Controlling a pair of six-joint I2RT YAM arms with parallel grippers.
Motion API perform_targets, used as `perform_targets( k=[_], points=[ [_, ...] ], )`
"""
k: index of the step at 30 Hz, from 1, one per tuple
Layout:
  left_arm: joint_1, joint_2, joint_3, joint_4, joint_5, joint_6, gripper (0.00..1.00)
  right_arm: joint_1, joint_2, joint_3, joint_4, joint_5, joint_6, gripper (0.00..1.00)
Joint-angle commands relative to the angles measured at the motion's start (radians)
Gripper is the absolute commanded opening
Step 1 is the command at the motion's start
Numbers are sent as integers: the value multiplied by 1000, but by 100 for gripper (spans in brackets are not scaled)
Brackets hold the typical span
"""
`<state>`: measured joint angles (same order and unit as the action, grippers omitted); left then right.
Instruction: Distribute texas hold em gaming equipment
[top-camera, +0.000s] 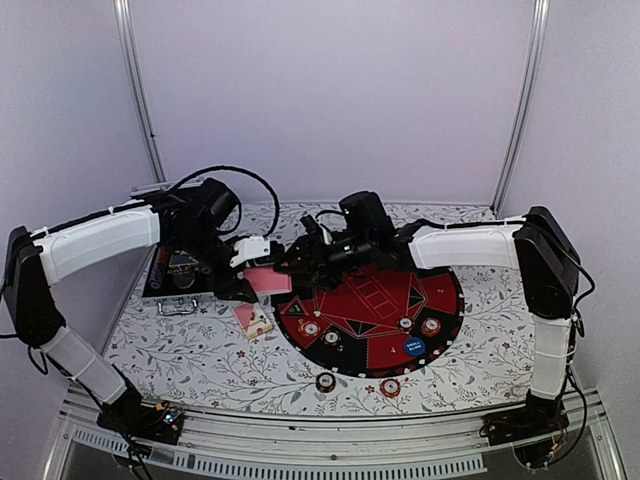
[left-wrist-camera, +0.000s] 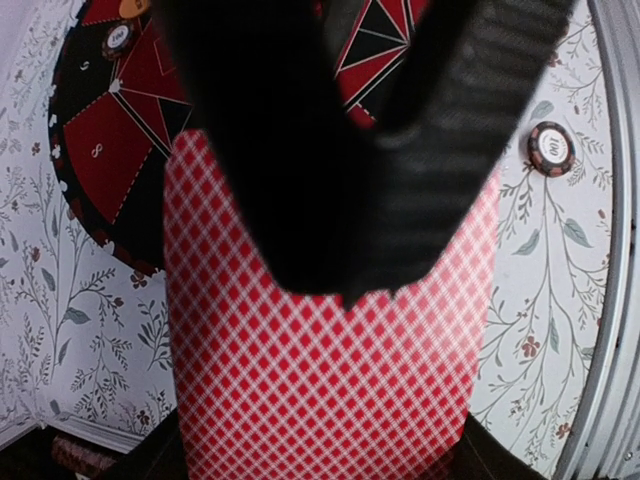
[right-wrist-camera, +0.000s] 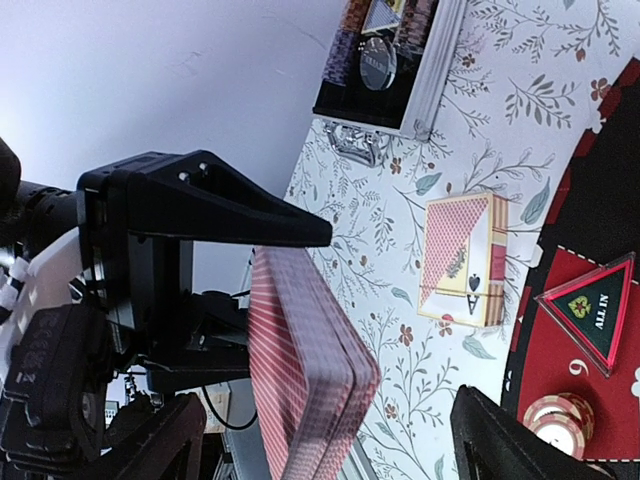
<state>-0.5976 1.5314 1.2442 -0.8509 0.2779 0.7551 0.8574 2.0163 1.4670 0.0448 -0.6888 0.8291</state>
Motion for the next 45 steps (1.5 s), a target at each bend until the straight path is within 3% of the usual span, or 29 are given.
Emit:
perform_targets(
  k=[1,15,23,26,27,28,29,45],
  points=[
    [-25,-18,40,-17,-3,-2,40,11,28,9,90,-21,64,88],
    [-30,-27,52,-14,-8,-1,38,14,71,-6,251,-83,184,60],
    [-37,-13,63,-11,-16,-7,38,15,86,-15,321,-106,245,26],
    [-39,-10,62,-6,-19,-9,52,14,89,-29,361,-117,271,16],
    [-39,-10,61,-3,-21,-10,64,14,92,-35,377,-121,287,15],
    [-40,-12,60,2,-19,-10,94,14,92,-42,396,-126,297,15],
    [-41,-13,58,7,-20,-10,99,15,93,-49,415,-131,310,14],
    [-90,23,87,4,-13,54,100,15,111,-61,492,-167,382,12]
  ],
)
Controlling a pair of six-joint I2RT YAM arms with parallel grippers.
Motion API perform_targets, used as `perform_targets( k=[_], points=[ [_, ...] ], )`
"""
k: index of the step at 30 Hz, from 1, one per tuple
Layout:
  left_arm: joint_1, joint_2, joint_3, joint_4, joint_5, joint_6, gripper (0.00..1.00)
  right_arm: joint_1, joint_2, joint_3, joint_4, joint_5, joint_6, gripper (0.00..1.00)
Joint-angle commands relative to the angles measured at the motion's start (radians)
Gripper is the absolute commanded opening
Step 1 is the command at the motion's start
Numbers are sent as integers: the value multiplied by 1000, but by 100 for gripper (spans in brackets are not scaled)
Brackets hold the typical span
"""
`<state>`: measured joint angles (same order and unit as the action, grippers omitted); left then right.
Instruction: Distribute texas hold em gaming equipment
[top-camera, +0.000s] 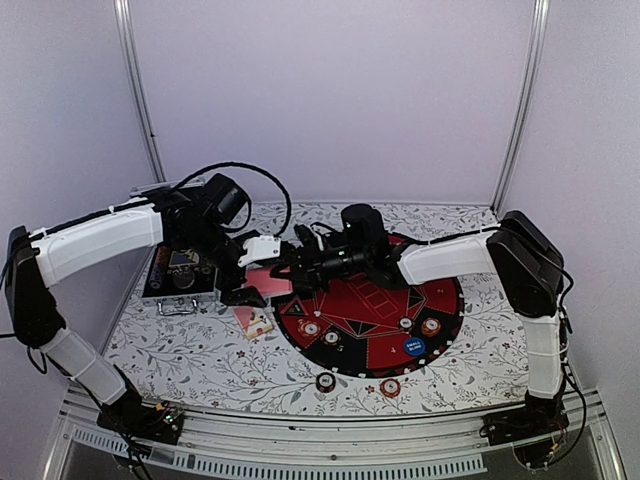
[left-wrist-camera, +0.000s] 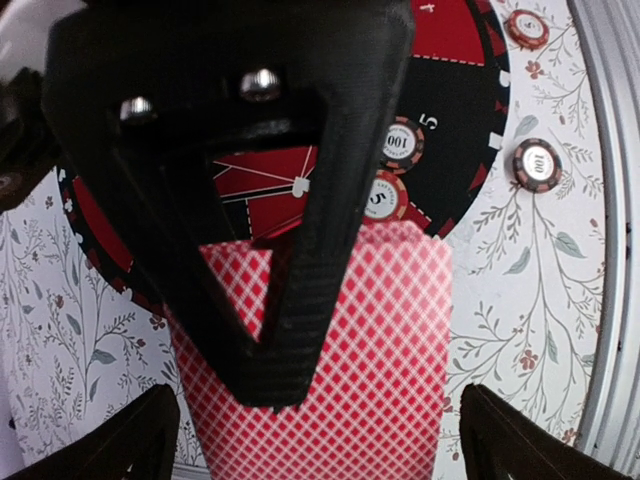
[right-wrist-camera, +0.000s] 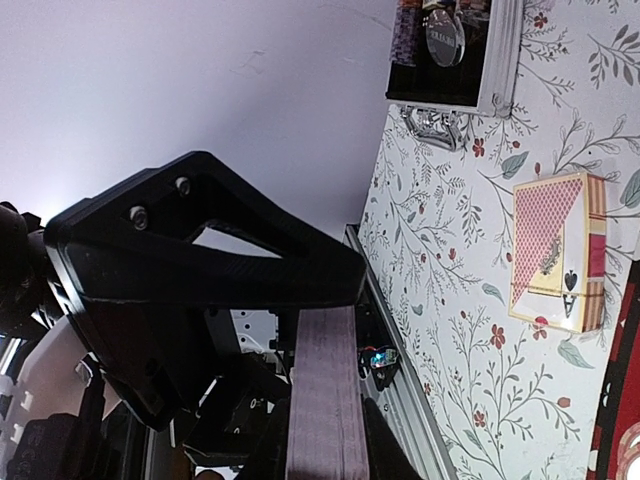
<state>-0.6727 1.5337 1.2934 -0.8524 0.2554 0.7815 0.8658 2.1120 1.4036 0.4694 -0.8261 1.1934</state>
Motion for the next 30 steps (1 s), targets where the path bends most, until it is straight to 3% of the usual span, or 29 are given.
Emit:
perform_targets(
  k=[1,12,24,30],
  points=[
    [-15,27,44,7,9,29,100,7,16,2,68,-30,18,13],
    [-15,16,17,-17,46,36,100,7,17,-16,118,-44,52,12],
    [-12,47,16,37,-6,12,100,7,26,-38,169,-58,98,10],
    [-14,37,3,42,-5,18,93,7,28,-36,171,-56,109,10]
  ],
)
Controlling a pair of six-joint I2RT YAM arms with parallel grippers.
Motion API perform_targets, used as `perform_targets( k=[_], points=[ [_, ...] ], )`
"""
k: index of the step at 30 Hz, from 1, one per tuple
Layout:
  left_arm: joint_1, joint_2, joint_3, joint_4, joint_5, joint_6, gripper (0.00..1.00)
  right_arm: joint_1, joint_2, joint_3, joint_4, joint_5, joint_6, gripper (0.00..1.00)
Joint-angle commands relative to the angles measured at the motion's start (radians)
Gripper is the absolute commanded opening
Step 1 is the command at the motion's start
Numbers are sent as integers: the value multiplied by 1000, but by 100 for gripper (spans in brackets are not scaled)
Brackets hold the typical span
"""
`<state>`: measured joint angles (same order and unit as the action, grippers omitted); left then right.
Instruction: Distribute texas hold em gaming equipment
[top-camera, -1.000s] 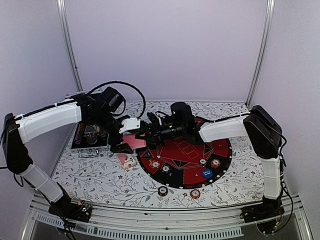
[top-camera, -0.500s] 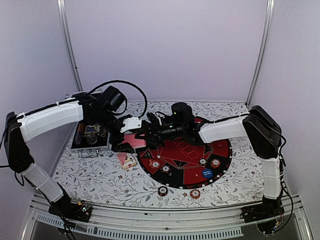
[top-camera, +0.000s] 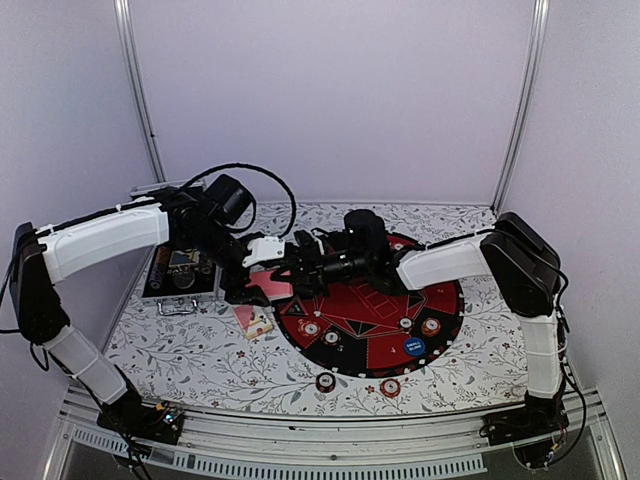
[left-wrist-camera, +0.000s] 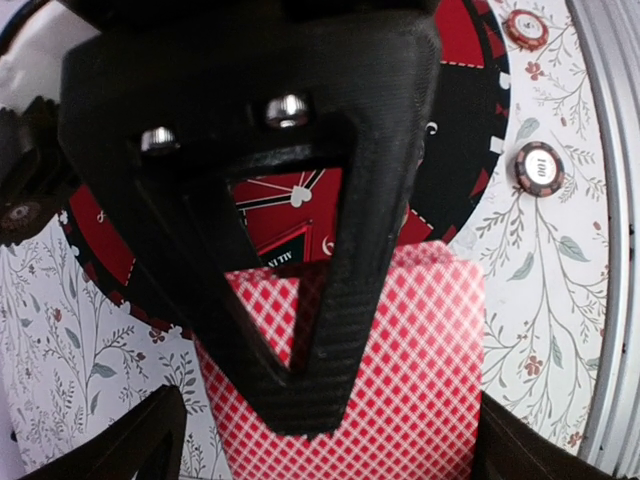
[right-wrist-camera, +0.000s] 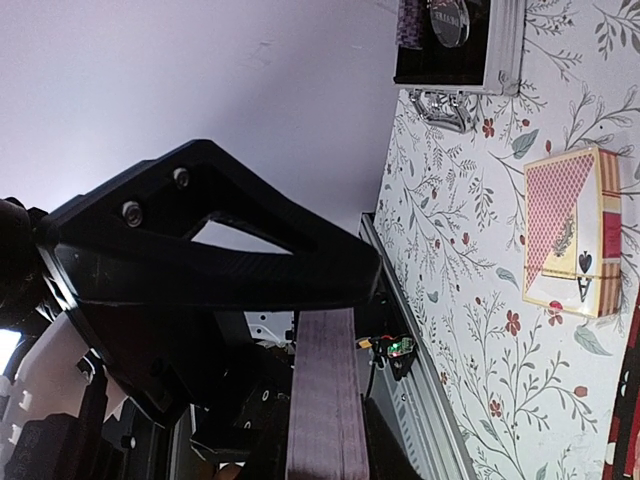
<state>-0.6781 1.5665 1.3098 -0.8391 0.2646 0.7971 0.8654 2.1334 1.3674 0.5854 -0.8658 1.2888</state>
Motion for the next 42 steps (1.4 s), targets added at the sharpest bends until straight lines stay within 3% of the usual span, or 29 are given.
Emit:
perform_targets(
  k=[1,7,22,32,42],
  points=[
    [-9,5,-14,33,-13,1,93,7,6,3,57,-16,16,10],
    [-12,7,-12,58,-11,-8,99,7,13,5,61,-16,28,10],
    [-22,-16,-1,8,-17,-1,100,7,14,8,22,7,7,6],
    [-38,12,3,44,-108,-98,100,8,-3,19,-11,46,-12,4],
    [-40,25,30,30,-90,-129,100,11,-9,25,-6,49,-18,4]
  ],
)
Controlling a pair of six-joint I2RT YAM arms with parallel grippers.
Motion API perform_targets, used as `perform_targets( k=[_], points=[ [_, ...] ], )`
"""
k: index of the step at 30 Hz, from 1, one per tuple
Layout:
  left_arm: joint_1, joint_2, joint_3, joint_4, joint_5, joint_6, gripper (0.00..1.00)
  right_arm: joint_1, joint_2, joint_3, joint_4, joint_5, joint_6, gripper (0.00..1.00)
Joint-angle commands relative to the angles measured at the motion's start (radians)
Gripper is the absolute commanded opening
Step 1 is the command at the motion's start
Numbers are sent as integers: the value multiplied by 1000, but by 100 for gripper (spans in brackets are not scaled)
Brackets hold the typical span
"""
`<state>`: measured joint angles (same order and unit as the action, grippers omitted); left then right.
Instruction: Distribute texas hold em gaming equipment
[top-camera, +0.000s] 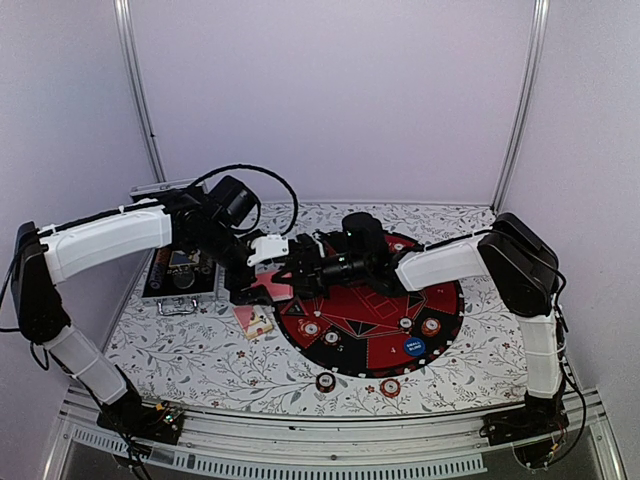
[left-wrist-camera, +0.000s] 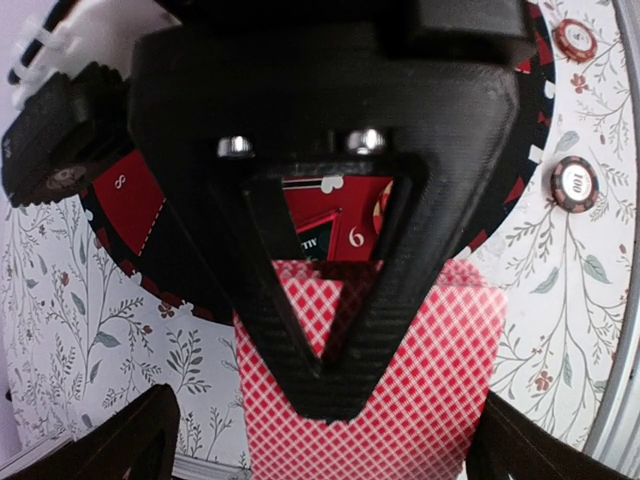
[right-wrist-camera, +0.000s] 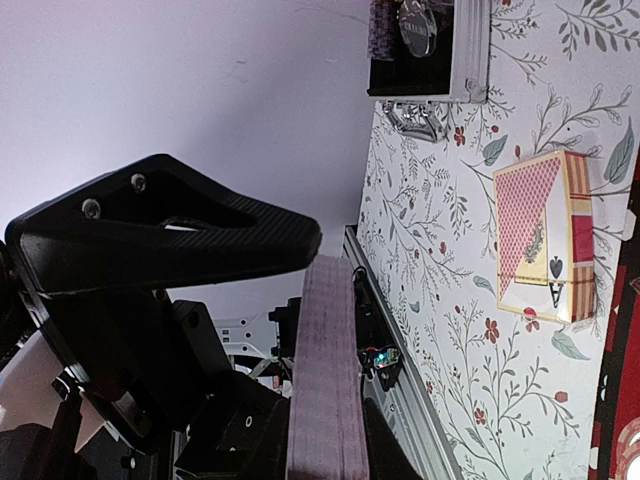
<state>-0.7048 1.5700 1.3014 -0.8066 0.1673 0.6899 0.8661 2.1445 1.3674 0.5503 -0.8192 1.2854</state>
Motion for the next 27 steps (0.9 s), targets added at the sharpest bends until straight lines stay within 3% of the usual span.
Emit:
perform_targets(
  k=[1,20,27],
  points=[
    [-14,27,41,-19,16,-19,100,11,-20,27,30,2,-15,4],
    [14,38,7,-41,27,98,100,14,-13,29,59,-36,-3,4],
    [21,48,24,-47,60,66,99,15,-15,29,66,-26,-3,4]
  ],
)
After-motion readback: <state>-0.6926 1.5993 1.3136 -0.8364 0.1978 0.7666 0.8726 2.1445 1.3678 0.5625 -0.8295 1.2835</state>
